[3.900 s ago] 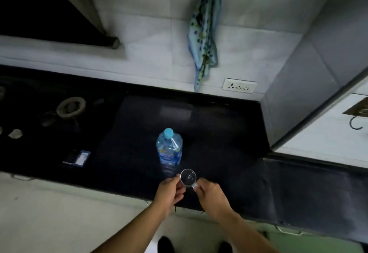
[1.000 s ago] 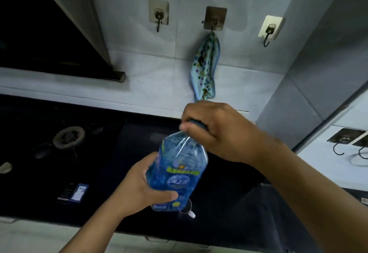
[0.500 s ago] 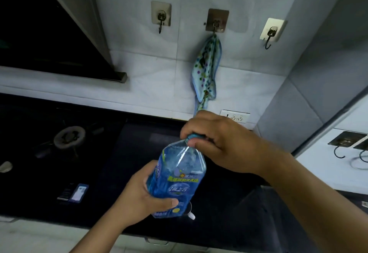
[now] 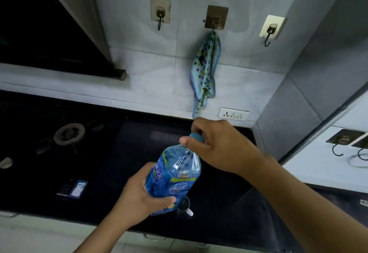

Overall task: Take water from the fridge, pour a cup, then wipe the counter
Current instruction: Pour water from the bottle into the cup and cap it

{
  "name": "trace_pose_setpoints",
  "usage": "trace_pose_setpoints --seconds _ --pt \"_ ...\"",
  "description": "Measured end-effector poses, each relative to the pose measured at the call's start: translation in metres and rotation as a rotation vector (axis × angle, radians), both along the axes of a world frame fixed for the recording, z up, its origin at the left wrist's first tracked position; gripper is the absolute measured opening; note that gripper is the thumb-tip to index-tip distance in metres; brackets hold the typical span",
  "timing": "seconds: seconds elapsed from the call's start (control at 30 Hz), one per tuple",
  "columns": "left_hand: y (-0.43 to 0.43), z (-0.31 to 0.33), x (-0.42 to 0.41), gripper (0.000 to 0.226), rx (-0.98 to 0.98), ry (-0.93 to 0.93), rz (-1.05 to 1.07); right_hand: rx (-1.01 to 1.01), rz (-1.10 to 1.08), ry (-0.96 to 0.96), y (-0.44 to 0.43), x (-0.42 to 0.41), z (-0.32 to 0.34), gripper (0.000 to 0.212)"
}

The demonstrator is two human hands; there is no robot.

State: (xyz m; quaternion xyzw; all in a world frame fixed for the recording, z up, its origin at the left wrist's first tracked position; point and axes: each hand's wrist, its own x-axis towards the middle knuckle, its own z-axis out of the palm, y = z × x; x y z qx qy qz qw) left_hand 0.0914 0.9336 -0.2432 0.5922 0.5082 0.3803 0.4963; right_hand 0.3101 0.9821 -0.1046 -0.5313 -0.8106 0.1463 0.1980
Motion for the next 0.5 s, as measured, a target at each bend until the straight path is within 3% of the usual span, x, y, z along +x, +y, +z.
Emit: trace_pose_setpoints --seconds 0.07,0.23,0.4,0.5 --pt "0.001 -0.004 -0.002 0.065 0.002 0.017 0.005 0.009 -0.02 -0.026 0.002 -0.003 -0.01 0.036" --pt "0.007 -0.021 -0.011 0.068 -0.008 0.085 0.002 -0.068 0.154 0.047 0.007 0.006 -0.026 0.006" --pt "0.01 -0.045 -0.026 0.067 -0.003 0.216 0.001 -0.094 0.013 0.224 -0.004 0.019 -0.048 0.011" --pt "0.009 -0.064 -0.034 0.063 -0.032 0.304 -0.013 -0.133 -0.097 0.23 -0.01 0.03 -0.078 0.014"
